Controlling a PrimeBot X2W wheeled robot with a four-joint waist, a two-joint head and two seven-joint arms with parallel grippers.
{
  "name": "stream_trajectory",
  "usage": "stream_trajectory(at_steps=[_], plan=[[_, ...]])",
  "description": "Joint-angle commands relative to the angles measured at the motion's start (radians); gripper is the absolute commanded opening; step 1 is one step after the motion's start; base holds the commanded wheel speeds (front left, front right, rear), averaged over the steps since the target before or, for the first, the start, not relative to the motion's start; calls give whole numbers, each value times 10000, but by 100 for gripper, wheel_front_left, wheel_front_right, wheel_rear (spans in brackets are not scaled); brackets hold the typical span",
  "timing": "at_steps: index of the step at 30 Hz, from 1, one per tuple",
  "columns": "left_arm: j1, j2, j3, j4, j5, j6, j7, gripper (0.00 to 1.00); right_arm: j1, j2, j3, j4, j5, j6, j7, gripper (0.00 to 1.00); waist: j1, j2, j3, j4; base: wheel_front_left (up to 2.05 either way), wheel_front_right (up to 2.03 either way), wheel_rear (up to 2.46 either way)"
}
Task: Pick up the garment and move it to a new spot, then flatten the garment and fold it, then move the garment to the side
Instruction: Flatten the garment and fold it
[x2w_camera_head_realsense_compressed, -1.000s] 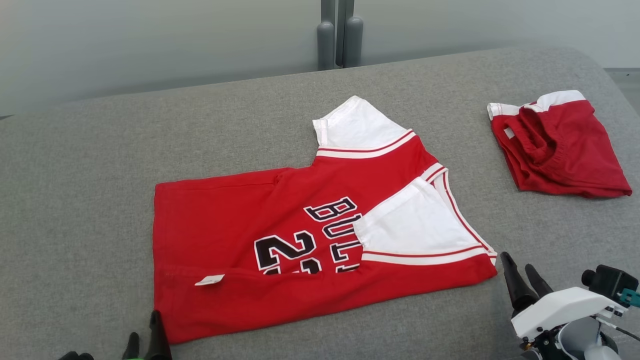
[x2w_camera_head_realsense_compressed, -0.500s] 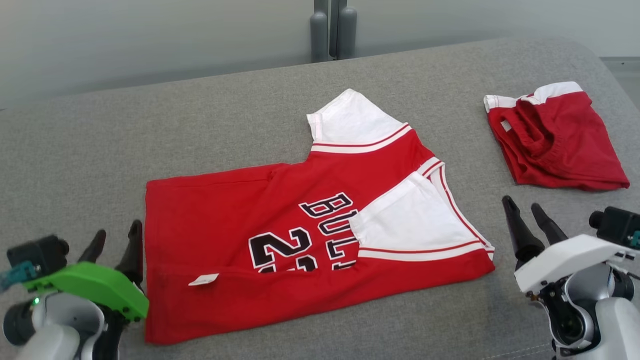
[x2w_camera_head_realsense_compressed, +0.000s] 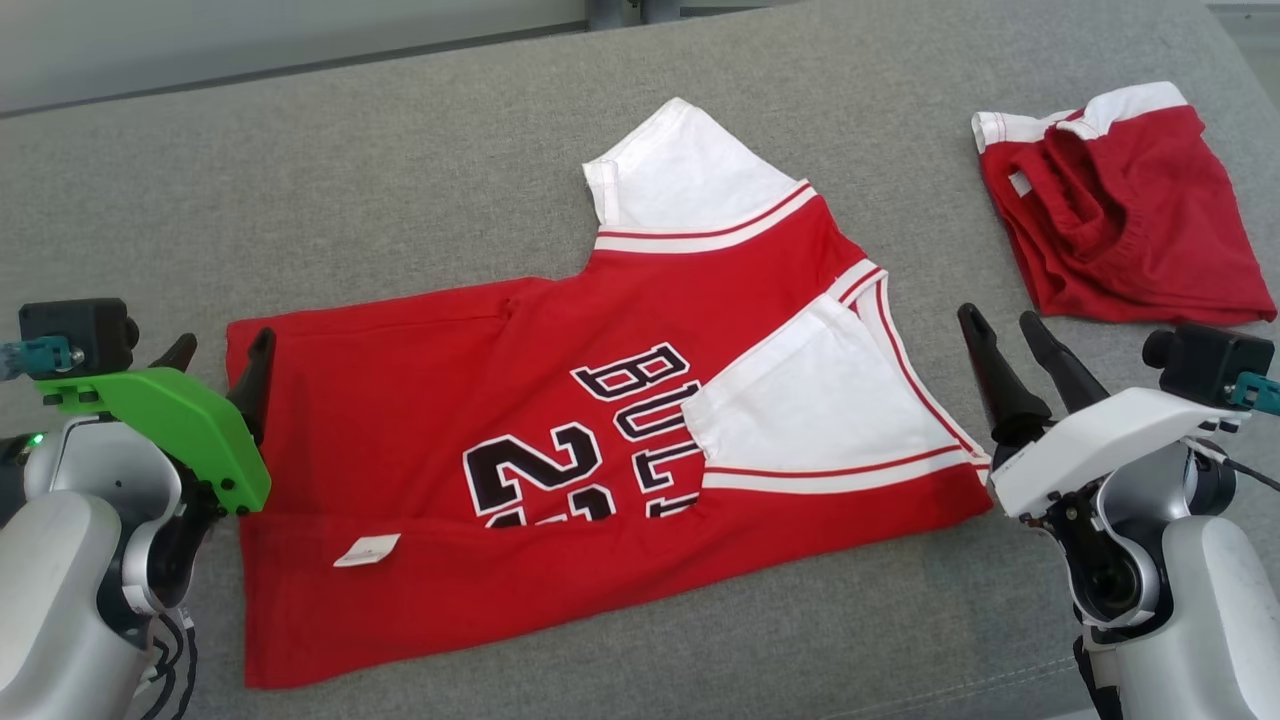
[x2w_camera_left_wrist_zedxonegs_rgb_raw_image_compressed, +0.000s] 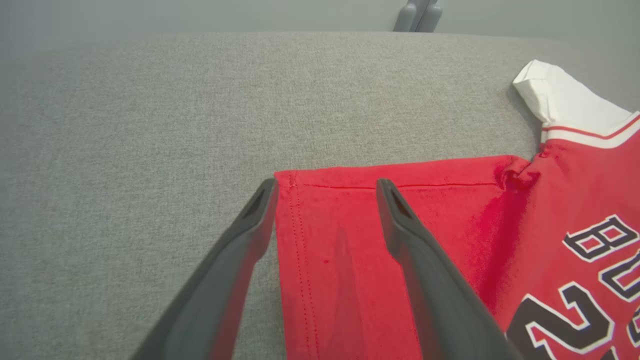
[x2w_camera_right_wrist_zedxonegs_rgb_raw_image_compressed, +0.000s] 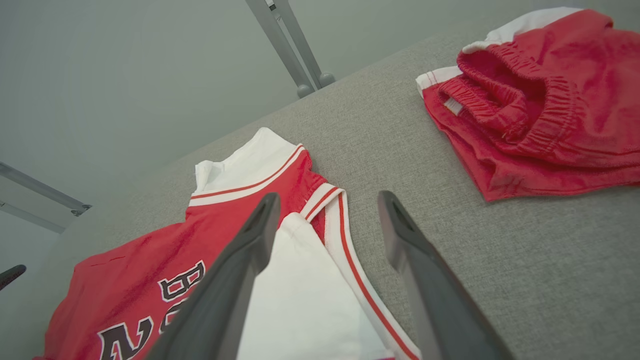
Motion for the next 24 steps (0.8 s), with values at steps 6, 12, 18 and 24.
stream_trajectory(at_steps=[6,12,18,24], plan=[[-702,-188,-167,944,211,-131,176,100,-193,-158,165,-8,106,-1,-120,100,0,0,594,-212,0,0,0],[-1128,-217,-271,1663,255,-239,395,100,-269,-239,268,-22,135,-1,-95,100,0,0,718,-228,0,0,0],[-1481,-308,-294,2277,293,-132,449,100,-351,-283,375,-74,178,-1,-80,100,0,0,871,-260,0,0,0],[-1838,-526,-253,2889,180,-180,328,100,-381,-316,446,-112,164,-1,-72,100,0,0,1090,-325,0,0,0]])
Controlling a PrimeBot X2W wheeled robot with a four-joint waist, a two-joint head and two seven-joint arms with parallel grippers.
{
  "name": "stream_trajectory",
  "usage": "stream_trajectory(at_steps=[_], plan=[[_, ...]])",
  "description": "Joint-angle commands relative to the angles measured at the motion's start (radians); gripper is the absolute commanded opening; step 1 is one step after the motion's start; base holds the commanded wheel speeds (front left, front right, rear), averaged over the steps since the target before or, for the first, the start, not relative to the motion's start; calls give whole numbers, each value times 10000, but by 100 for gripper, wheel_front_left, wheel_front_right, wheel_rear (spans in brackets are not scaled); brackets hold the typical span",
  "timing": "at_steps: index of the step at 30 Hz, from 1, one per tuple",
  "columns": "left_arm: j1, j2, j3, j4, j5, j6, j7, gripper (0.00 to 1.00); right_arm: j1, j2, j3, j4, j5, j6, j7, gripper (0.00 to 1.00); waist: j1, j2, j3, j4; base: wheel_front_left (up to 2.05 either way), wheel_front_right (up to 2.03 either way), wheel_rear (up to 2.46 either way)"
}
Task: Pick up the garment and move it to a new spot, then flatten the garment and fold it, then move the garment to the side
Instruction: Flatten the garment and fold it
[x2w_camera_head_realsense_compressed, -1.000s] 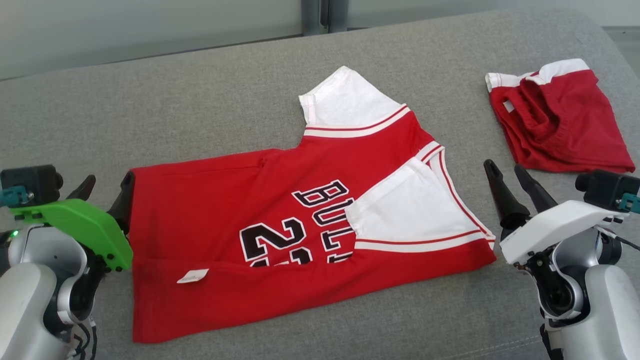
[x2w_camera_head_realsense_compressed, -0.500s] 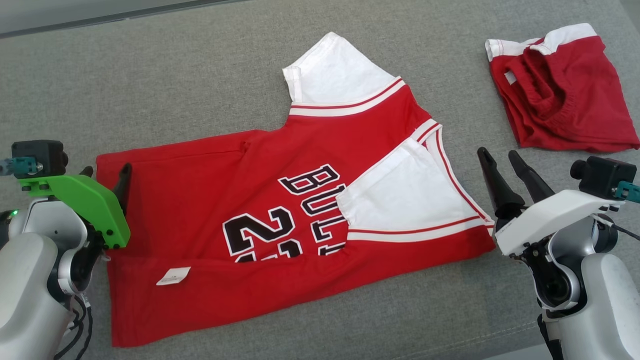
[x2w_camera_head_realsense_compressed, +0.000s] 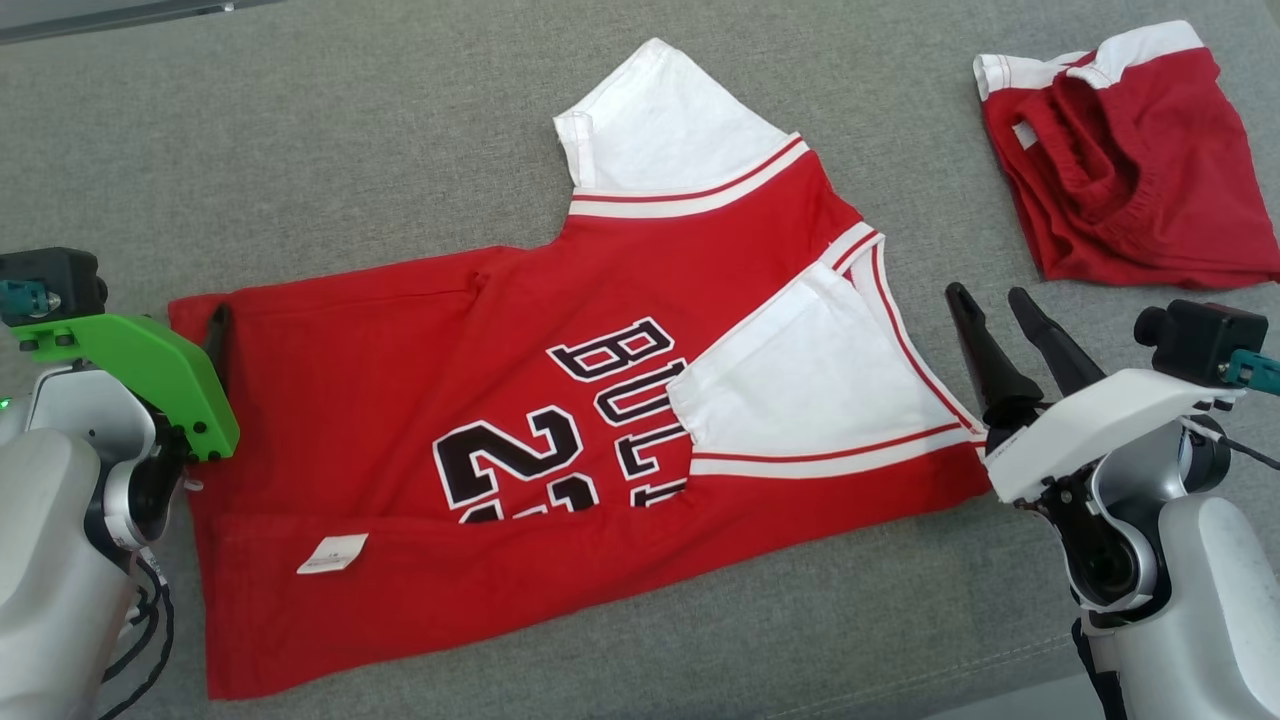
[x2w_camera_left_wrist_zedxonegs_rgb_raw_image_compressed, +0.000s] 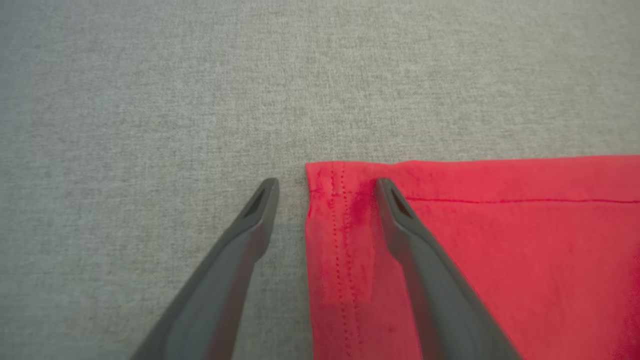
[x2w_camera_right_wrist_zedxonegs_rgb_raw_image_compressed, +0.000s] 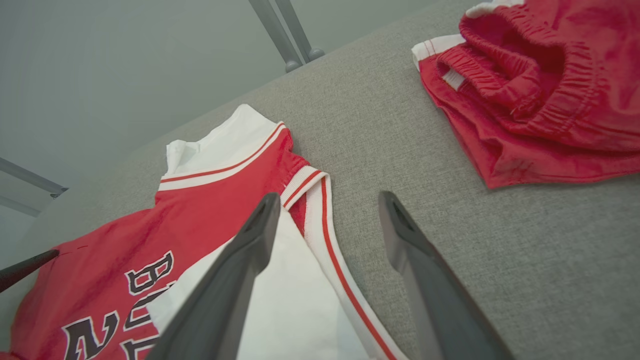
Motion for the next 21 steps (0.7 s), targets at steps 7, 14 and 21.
stream_trajectory(at_steps=[7,14,21], plan=[[-411,-249,-21,608,-146,-172,-5,47,-159,-104,-17,-25,23,-1,2,100,0,0,143,-36,0,0,0],[-580,-421,-169,685,-156,-476,-84,0,-351,-179,-101,-72,-35,-1,48,100,0,0,100,105,0,0,0],[-579,-565,-177,338,-40,-569,-573,0,-1006,-405,-111,4,-358,-1,291,100,0,0,-7,495,0,0,0]])
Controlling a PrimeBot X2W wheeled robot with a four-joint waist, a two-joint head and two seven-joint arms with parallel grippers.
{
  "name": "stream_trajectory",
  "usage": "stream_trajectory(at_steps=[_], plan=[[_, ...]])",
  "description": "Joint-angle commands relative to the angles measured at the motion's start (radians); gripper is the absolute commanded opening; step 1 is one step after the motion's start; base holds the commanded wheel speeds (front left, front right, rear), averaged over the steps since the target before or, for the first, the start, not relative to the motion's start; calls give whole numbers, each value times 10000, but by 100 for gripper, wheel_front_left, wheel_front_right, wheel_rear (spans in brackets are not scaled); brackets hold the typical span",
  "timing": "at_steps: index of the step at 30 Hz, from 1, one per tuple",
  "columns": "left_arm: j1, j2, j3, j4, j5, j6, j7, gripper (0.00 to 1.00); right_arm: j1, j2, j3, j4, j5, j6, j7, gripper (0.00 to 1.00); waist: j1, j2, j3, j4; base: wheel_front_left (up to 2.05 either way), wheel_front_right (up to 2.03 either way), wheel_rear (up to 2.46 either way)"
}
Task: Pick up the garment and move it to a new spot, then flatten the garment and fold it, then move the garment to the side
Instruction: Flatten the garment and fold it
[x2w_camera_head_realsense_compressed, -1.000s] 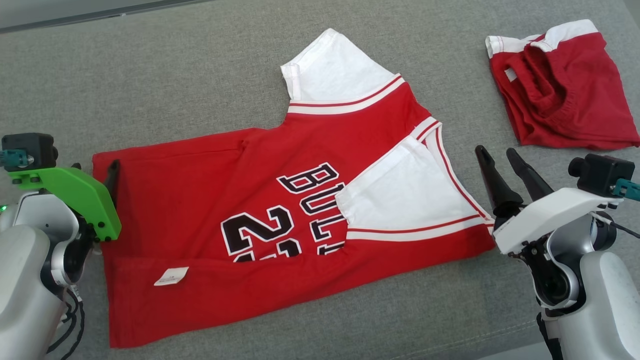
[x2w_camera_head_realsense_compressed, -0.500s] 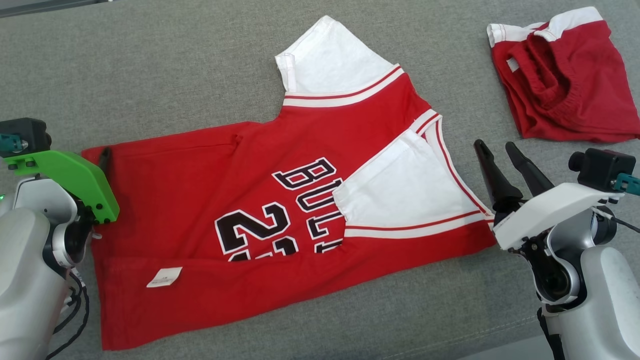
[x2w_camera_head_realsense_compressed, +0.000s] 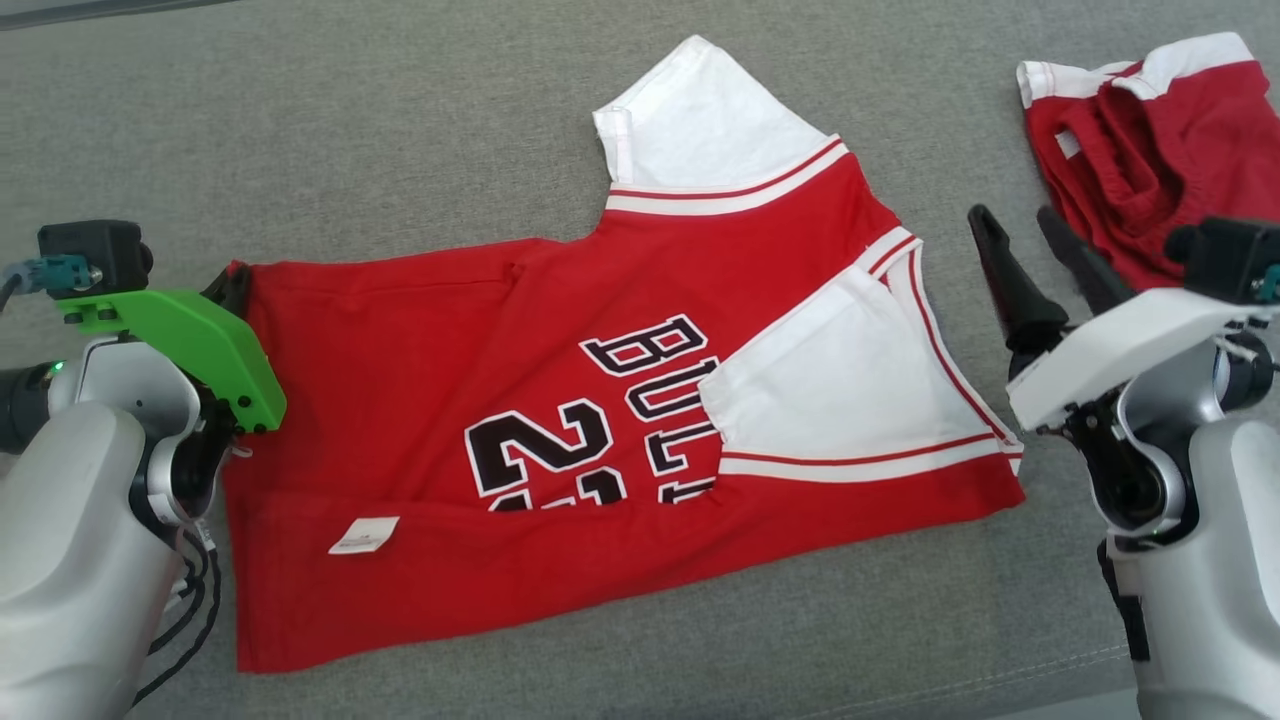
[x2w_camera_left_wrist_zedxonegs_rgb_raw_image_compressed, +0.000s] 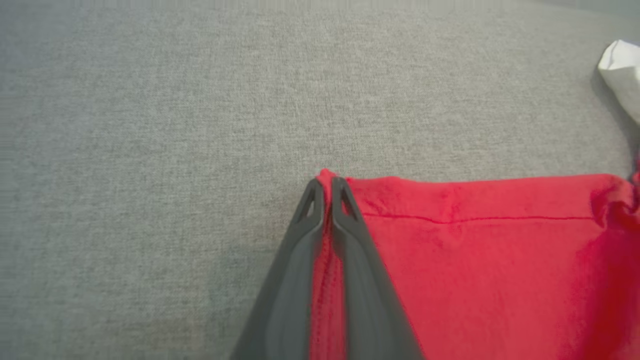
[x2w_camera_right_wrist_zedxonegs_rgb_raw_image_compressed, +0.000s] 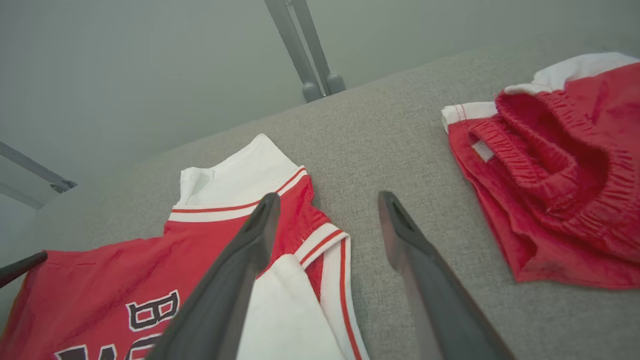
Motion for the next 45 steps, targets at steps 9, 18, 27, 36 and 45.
stream_trajectory(at_steps=[9,18,27,36,45], plan=[[129,-317,-44,-919,287,39,-929,0,-2999,-670,609,1508,-822,-1,1335,100,0,0,291,1122,0,0,0],[-543,-1004,-272,-1011,422,-24,-1265,0,-5989,-1028,1565,4149,-1621,-1,2473,100,0,0,1142,2110,0,0,0],[-1425,-1843,-609,-436,599,-296,-1563,0,-7855,-956,1582,6776,-2403,-1,2815,100,0,0,1831,2997,0,0,0],[-1922,-2332,-833,214,650,-598,-1802,0,-8628,-791,1475,8692,-3199,-1,2443,100,0,0,1933,3248,0,0,0],[-2148,-2506,-955,565,657,-772,-1904,0,-9121,-873,1075,9805,-3814,-9,2018,100,0,0,1962,3366,0,0,0]])
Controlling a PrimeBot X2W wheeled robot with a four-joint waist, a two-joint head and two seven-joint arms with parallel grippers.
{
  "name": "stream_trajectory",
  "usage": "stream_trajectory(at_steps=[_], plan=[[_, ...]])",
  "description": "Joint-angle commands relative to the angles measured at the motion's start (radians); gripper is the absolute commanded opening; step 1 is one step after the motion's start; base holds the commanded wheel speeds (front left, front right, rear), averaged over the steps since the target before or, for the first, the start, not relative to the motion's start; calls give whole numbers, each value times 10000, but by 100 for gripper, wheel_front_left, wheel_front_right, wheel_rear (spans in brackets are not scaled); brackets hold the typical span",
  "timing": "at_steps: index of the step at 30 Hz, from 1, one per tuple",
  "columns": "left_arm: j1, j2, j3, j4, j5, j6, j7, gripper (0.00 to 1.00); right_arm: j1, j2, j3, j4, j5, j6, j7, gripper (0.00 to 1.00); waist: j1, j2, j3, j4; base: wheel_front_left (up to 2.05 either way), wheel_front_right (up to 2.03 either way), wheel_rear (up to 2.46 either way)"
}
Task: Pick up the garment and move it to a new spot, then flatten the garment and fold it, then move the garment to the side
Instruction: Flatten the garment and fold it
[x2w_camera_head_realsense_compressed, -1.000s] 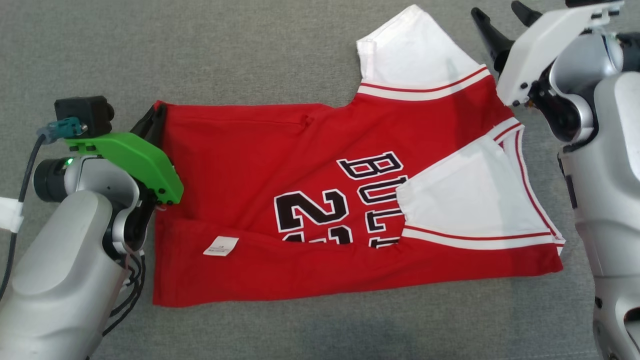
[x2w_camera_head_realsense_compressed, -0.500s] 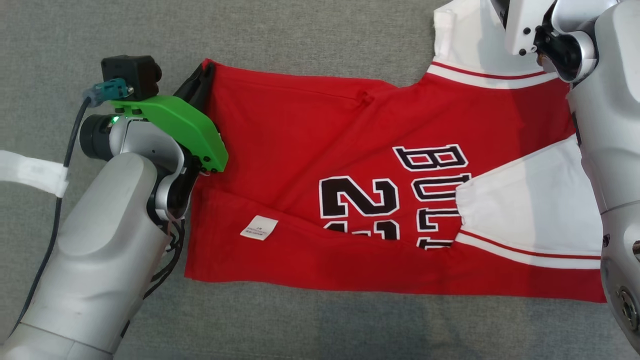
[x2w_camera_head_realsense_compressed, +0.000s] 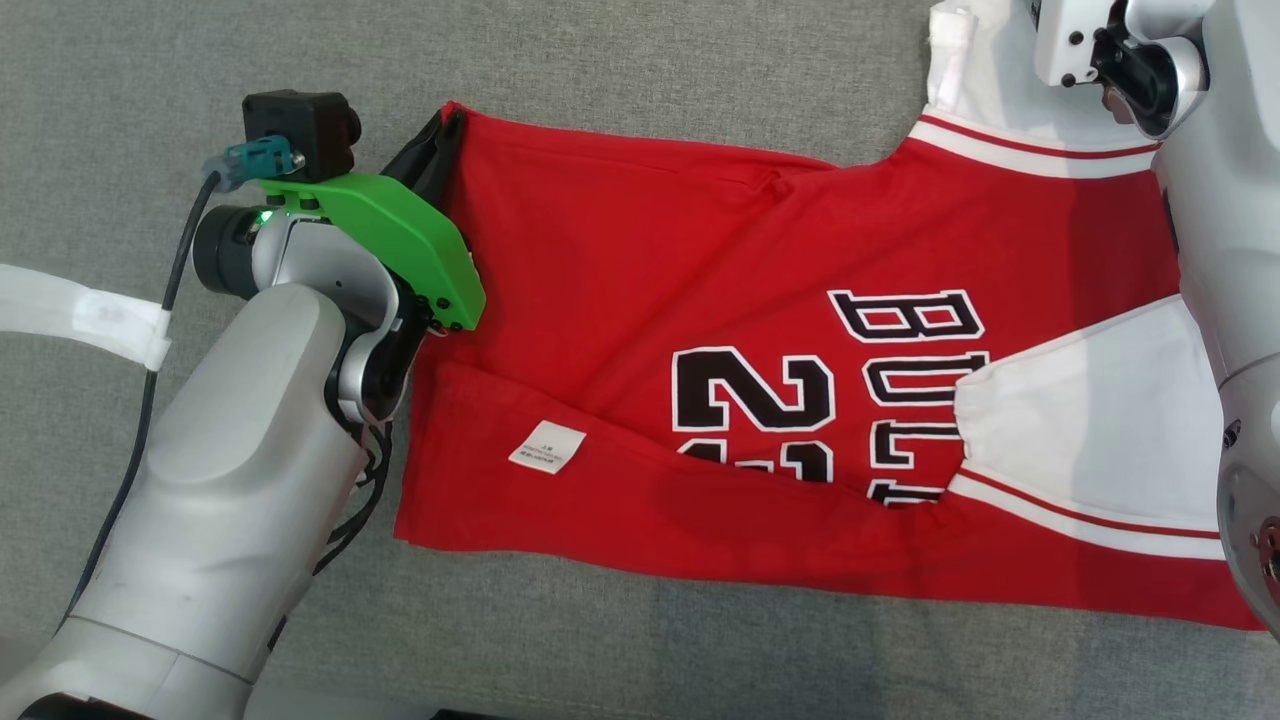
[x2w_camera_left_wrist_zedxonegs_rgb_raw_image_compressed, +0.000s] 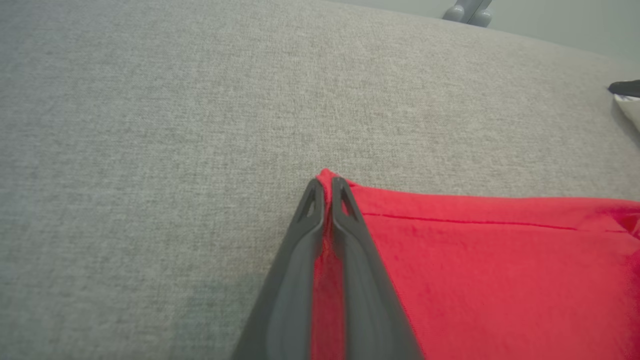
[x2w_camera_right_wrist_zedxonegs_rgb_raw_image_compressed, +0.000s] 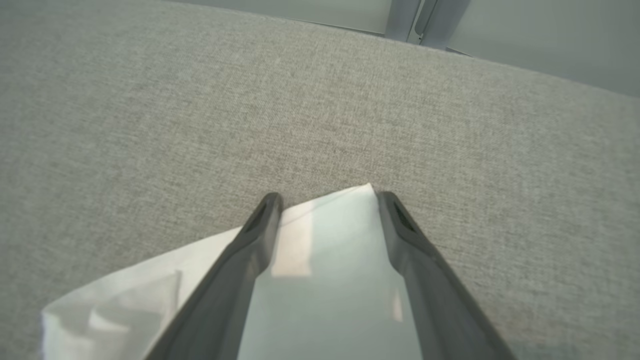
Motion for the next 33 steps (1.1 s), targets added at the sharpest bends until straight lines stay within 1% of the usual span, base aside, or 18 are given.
stream_trajectory(at_steps=[1,3,4,5,6,7,8,15,21,27,33], plan=[[-200,-2,-6,64,67,-57,-49,0,-1,-44,-93,266,-146,-18,-20,100,-1,0,14,22,0,0,0],[-231,-27,-26,132,56,-78,-49,0,-69,12,-243,554,-311,-18,18,100,-1,0,20,34,0,0,0],[-242,-35,-32,171,46,-100,-64,0,-97,38,-276,681,-398,-18,1,80,-1,0,14,32,0,0,0],[-255,-41,-32,209,34,-117,-81,0,-121,60,-284,791,-485,-18,-5,49,-1,0,7,24,0,0,0],[-268,-40,-35,249,25,-127,-98,0,-141,84,-289,886,-541,-18,-23,38,-1,0,-1,14,0,0,0],[-272,-35,-37,288,17,-134,-112,0,-151,113,-297,976,-598,-18,-44,15,-1,0,-15,-1,0,0,0],[-268,-27,-36,325,2,-140,-127,0,-171,140,-294,1066,-657,-18,-48,0,-1,0,-37,-21,0,0,0],[-180,71,14,575,-99,-165,-182,0,-361,392,-226,1352,-689,-17,-451,0,-1,0,-311,-235,0,0,0],[164,239,137,737,-333,-206,-156,0,-277,562,-14,1377,-105,-17,-994,0,-1,0,-800,-543,0,0,0],[571,504,262,716,-558,-181,-104,0,128,512,597,1032,921,-17,-1419,0,-1,0,-1353,-943,0,0,0],[1117,822,363,360,-702,-76,-77,0,897,111,1431,118,2225,-17,-1639,0,-1,0,-1840,-1281,0,0,0]])
